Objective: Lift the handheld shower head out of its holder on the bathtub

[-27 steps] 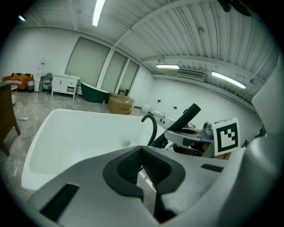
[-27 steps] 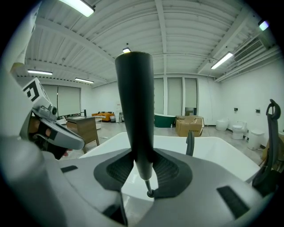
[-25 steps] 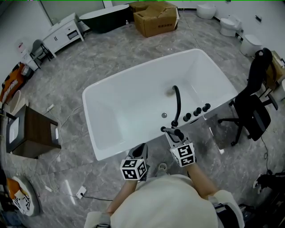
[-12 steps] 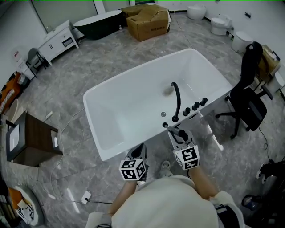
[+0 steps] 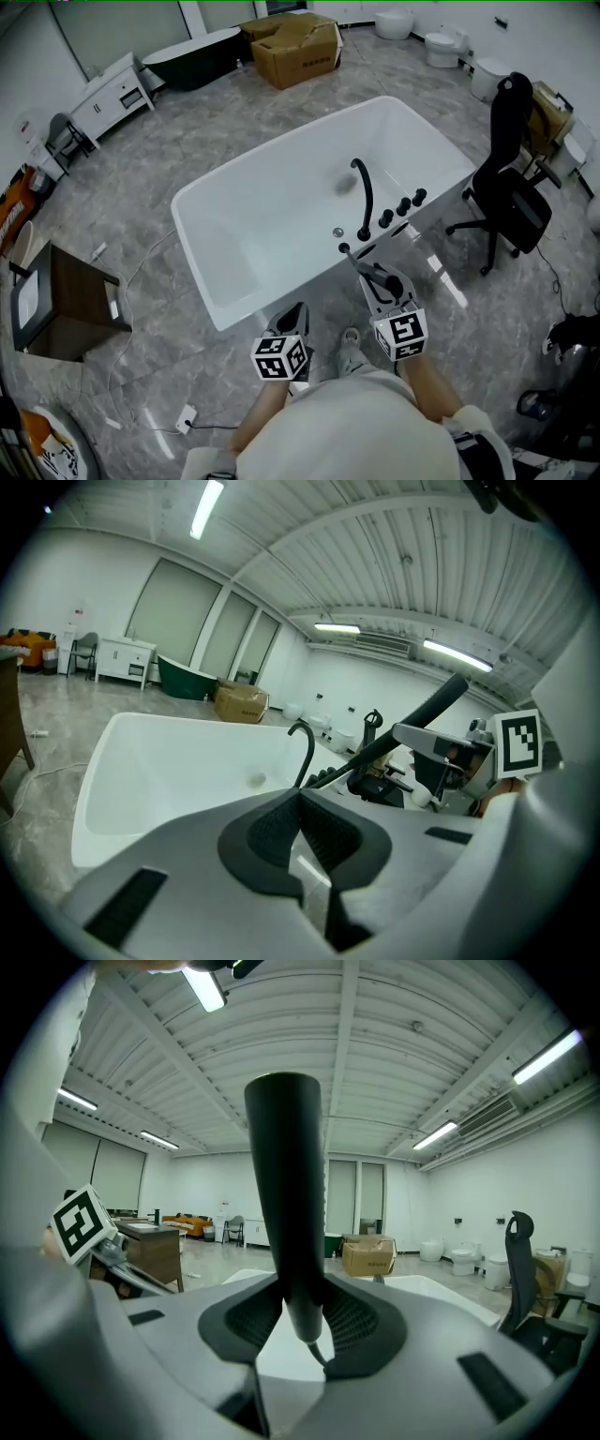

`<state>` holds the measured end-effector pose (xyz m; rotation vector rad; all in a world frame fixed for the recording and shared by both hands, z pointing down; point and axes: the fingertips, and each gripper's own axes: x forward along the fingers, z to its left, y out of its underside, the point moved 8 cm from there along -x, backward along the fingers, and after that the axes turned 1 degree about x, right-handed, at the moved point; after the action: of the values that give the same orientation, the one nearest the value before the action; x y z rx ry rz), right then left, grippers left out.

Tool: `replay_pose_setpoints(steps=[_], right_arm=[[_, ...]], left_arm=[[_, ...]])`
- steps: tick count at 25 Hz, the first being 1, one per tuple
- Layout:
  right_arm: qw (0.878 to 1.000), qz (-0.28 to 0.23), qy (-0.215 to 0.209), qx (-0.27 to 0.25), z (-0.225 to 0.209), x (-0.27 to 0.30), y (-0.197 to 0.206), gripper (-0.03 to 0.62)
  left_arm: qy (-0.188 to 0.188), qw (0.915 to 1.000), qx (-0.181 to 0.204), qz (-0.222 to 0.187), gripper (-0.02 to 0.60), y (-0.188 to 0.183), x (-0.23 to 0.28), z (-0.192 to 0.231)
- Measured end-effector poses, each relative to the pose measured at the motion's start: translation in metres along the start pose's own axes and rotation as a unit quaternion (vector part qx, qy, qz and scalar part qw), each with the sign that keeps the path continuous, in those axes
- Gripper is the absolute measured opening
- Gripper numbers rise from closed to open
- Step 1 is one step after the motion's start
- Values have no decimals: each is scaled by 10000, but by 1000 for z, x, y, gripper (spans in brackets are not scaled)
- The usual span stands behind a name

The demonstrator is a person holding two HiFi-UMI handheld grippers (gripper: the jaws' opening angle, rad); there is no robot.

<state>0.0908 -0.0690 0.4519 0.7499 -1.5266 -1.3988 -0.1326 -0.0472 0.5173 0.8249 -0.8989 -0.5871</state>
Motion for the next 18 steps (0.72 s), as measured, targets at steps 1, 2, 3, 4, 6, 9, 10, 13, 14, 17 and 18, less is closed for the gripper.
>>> replay_pose_setpoints(steps=[1,2,3,4,6,9,10,13,14,17,18], right_arm=[[10000,-21,22,2,2,-7,1,144],[10000,-44,49,3,5,-13,1,144],[9999,-66,81,5,7,-19,1,144],[9999,-81,113,7,9,-25,0,144],[9998,-87,157,-1,13,-37,0,144],[9998,-91,159,-59,19,-55,1,144],[9998,-105,160,-83,21,-59,0,144],[9997,-151,174,-122,28,-70,-2,144],[9996,-169,178,-124,31,-73,-2,144],[9995,-221,196,-114,36,-82,-5,144],[9994,-237,207,-110,38,-84,-5,144]], left_arm=[[12,10000,5,-8,20,3,-4,-1],[23,10000,5,-13,20,7,-8,-3],[36,10000,-1,-11,20,10,-12,-4],[49,10000,-8,0,20,14,-16,-6],[75,10000,-20,31,20,21,-24,-10],[93,9999,-75,42,20,33,-36,-15],[91,9999,-96,34,20,36,-39,-16],[75,9999,-116,25,20,42,-48,-15],[69,9999,-114,33,20,43,-51,-15],[67,9999,-99,67,20,49,-59,-15],[71,9999,-92,73,20,49,-61,-15]])
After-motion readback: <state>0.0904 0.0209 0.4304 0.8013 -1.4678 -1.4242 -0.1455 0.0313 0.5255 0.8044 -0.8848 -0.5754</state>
